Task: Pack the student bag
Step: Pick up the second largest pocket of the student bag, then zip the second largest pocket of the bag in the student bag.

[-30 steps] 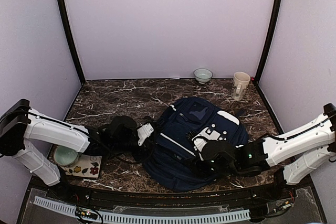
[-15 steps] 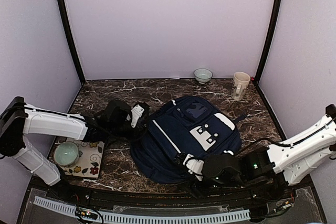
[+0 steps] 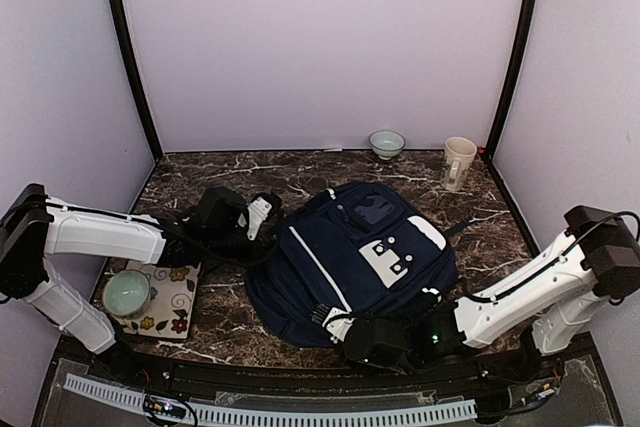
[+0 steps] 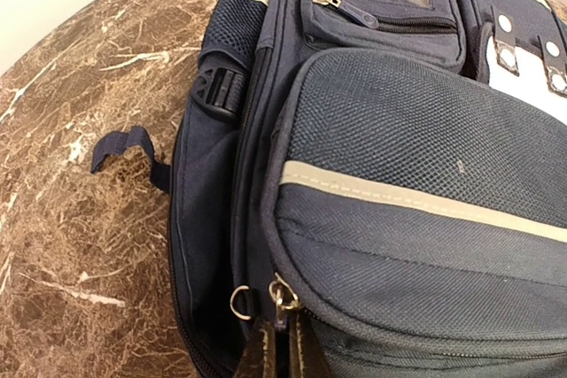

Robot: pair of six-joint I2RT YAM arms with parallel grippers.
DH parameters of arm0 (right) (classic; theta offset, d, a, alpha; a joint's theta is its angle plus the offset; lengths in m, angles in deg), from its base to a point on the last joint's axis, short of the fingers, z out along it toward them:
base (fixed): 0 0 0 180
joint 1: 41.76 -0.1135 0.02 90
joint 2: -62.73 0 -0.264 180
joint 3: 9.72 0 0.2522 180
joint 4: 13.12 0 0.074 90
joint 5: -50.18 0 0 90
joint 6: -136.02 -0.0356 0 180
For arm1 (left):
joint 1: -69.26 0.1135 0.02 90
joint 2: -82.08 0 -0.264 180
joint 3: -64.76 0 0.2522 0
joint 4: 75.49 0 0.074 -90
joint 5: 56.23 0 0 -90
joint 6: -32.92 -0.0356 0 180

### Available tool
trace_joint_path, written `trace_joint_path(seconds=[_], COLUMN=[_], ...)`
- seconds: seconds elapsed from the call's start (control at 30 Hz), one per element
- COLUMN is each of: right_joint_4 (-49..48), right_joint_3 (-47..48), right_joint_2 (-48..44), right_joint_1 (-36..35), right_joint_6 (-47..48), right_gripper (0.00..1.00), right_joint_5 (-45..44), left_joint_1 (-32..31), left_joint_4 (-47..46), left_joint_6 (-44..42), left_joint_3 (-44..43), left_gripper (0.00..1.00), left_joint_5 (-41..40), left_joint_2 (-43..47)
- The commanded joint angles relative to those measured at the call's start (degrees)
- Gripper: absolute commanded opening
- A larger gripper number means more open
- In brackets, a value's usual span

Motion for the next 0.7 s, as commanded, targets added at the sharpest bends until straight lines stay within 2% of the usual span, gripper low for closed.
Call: trace_joint_path(seconds=[0.0, 0.1, 0.13, 0.27, 0.4, 0.53, 0.67], right_joint_4=[-5.2, -7.4, -9.1, -10.5, -11.9, -13.3, -14.3], right_joint_3=[1.4, 1.7, 2.1, 2.2, 1.8, 1.5, 1.8], right_joint_2=[3.6, 4.7, 5.2, 4.9, 4.2, 3.7, 3.6], right_joint_1=[-0.2, 0.3, 1.6, 3.0, 3.9, 4.2, 4.2], right_joint_6=[3.0, 4.0, 4.2, 4.0, 3.4, 3.4, 4.0], right_gripper=[0.28, 0.13, 0.01, 0.00, 0.00, 0.00, 0.00], right_joint_5=[-2.3, -2.1, -1.1, 0.3, 1.3, 2.0, 2.6], left_joint_1=[0.5, 0.4, -1.8, -6.4, -9.7, -12.1, -14.4], left_joint_4=[-1.4, 0.2, 2.8, 11.0, 18.0, 18.8, 13.1], left_joint_6=[0.5, 3.5, 8.1, 11.9, 15.1, 15.8, 15.2], left_joint_3=[1.7, 2.6, 3.5, 1.8, 0.6, 0.9, 1.8], left_gripper=[0.00, 0.00, 0.00, 0.00, 0.00, 0.00, 0.00], left_joint_5=[1.9, 1.6, 1.5, -7.4, -10.5, -7.4, -1.0], left_joint_2=[2.7, 3.0, 4.0, 5.0, 7.2, 8.5, 7.9])
